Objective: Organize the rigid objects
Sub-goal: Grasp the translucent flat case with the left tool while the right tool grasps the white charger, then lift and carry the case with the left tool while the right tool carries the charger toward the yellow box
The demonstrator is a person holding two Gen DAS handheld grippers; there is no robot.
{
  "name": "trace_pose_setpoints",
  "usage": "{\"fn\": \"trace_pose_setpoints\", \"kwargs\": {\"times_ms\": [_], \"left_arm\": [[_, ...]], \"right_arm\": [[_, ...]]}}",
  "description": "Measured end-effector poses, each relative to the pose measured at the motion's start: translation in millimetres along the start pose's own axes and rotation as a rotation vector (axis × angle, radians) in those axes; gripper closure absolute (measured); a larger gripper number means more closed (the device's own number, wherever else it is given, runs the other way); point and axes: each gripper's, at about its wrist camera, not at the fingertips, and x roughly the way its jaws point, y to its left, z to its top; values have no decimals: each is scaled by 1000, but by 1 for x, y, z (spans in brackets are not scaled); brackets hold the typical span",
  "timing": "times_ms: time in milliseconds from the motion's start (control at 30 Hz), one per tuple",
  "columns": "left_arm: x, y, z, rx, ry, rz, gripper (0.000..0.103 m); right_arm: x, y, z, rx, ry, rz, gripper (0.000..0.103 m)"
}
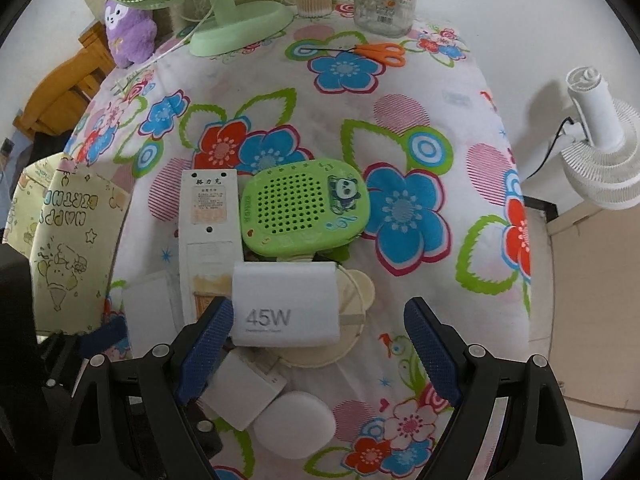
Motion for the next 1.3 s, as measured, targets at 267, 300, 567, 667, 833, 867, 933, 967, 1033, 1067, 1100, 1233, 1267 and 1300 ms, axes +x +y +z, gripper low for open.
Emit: {"fn": "trace_pose_setpoints", "kwargs": {"times_ms": [267, 300, 567, 667, 833, 867, 933, 967, 1033, 1067, 1100, 1233, 1267, 1300], "left_arm": [[10, -9, 4, 1, -2, 6, 34], [10, -9, 4, 1, -3, 6, 35], [9, -6, 6, 13, -20, 17, 37], [8, 2, 7, 5, -20, 21, 37], [-2, 15, 0, -4, -32, 22, 37], [-4, 15, 0, -2, -35, 21, 37], [-9, 13, -2, 4, -42, 24, 37], [-11, 12, -3, 11, -44, 23, 37], [-14, 10, -4, 16, -48, 21, 37], [-16, 8, -5, 21, -51, 18, 37], [-18, 6, -6, 25, -53, 18, 37], [-29, 2, -8, 40, -69, 21, 37], [-32, 1, -8, 46, -73, 21, 37], [-34, 0, -9, 48, -78, 23, 37]], "right_arm": [[18, 7, -2, -27, 32, 3, 25], [20, 7, -1, -23, 35, 11, 27], [23, 10, -1, -40, -2, -18, 29], [22, 9, -3, -41, -3, -33, 29], [19, 5, -9, -34, 6, -45, 29], [18, 5, -11, -33, 6, -48, 29], [17, 6, -14, -33, 7, -51, 29], [16, 6, -15, -28, 6, -49, 29], [13, 6, -17, -21, 2, -42, 29], [11, 6, -18, -19, -1, -44, 29], [10, 7, -19, -18, -3, -45, 29], [1, 5, -22, -10, -14, -46, 29], [-1, 5, -22, -10, -18, -46, 29], [-5, 4, -23, -8, -23, -46, 29]]}}
